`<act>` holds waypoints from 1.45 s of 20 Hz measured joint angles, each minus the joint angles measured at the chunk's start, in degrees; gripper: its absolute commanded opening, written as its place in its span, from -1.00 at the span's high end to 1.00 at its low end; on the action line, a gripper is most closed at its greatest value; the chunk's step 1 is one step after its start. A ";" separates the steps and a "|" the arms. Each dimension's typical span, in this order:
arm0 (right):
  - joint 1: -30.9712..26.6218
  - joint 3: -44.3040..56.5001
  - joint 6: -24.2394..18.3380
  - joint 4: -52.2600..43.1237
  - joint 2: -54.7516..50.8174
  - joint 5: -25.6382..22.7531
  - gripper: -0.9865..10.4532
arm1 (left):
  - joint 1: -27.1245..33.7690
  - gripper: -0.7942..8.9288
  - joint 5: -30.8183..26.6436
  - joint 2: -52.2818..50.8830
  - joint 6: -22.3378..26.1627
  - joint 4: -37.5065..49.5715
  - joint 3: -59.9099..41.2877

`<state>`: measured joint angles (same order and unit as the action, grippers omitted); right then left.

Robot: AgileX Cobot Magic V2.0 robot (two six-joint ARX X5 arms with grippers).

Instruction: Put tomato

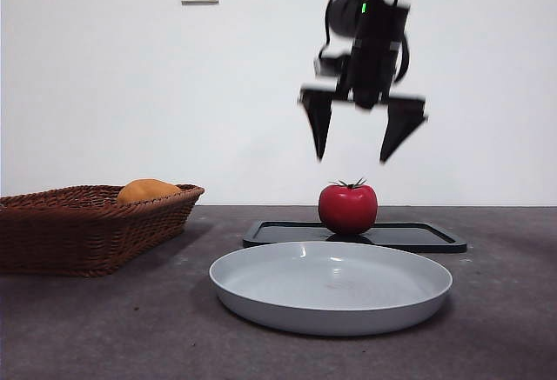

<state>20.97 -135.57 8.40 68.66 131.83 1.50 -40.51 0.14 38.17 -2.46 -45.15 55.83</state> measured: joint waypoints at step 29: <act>2.60 71.71 -1.57 -6.82 -88.41 0.02 -0.37 | 0.00 -0.71 0.00 0.00 0.00 0.39 0.00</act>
<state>23.57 -63.86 6.83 61.84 43.42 1.52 -40.51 0.14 38.17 -2.46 -44.75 55.83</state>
